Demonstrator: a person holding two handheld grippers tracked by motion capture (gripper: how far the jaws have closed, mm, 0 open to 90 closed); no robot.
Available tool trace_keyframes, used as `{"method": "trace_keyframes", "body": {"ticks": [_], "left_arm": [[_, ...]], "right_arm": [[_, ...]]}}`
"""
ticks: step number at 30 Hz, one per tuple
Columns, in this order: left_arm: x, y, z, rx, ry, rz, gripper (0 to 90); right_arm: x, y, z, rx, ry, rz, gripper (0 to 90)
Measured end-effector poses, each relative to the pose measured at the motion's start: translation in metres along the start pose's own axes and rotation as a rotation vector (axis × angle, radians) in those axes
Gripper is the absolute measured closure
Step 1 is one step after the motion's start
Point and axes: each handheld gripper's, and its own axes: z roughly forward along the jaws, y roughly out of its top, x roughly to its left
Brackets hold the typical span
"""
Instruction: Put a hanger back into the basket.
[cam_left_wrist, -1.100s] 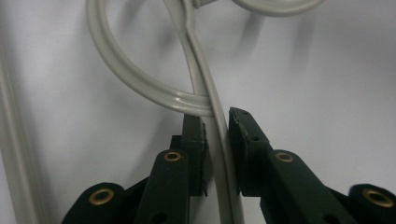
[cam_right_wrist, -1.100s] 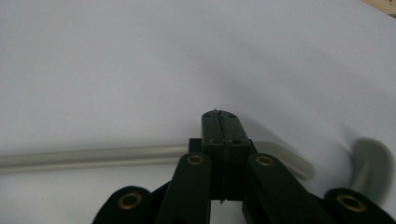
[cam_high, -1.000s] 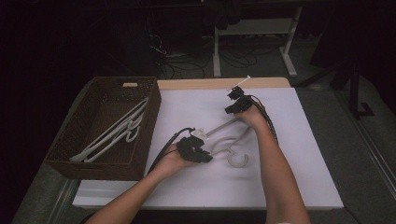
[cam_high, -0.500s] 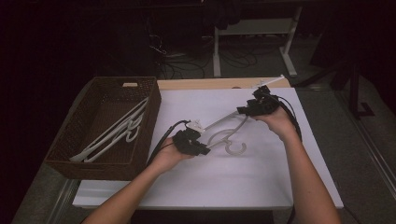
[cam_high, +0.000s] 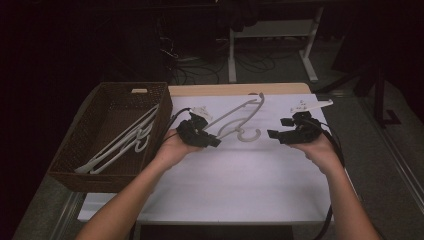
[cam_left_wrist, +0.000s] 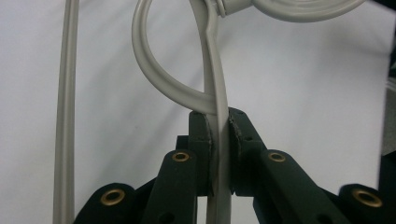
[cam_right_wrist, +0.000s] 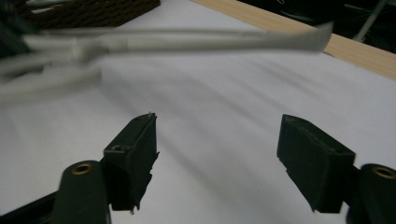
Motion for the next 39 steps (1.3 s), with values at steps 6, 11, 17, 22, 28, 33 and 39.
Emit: {"method": "trace_keyframes", "body": {"ticks": [6, 11, 17, 22, 28, 33, 39], "left_arm": [[0.000, 0.014, -0.040, -0.033, -0.009, -0.002, 81.8], [0.006, 0.018, -0.096, -0.077, 0.024, -0.002, 81.8], [0.022, 0.006, -0.144, -0.107, 0.070, 0.005, 81.8], [0.037, -0.014, -0.173, -0.111, 0.110, -0.012, 81.7], [0.052, -0.050, -0.198, -0.119, 0.142, -0.050, 81.7], [0.065, -0.079, -0.210, -0.116, 0.156, -0.081, 81.7], [0.085, -0.122, -0.221, -0.126, 0.170, -0.136, 81.7]], "right_arm": [[0.020, -0.024, 0.004, -0.010, 0.011, -0.016, 22.1], [0.025, -0.038, 0.007, 0.008, 0.001, -0.005, 16.6], [0.030, -0.050, 0.007, 0.007, -0.007, 0.003, 15.3], [0.033, -0.053, 0.007, 0.011, -0.008, 0.004, 14.6], [0.033, -0.056, 0.007, 0.003, -0.010, 0.021, 13.4], [0.032, -0.059, 0.004, -0.002, -0.016, 0.030, 13.4], [0.030, -0.059, 0.002, -0.010, -0.028, 0.039, 13.5]]}}
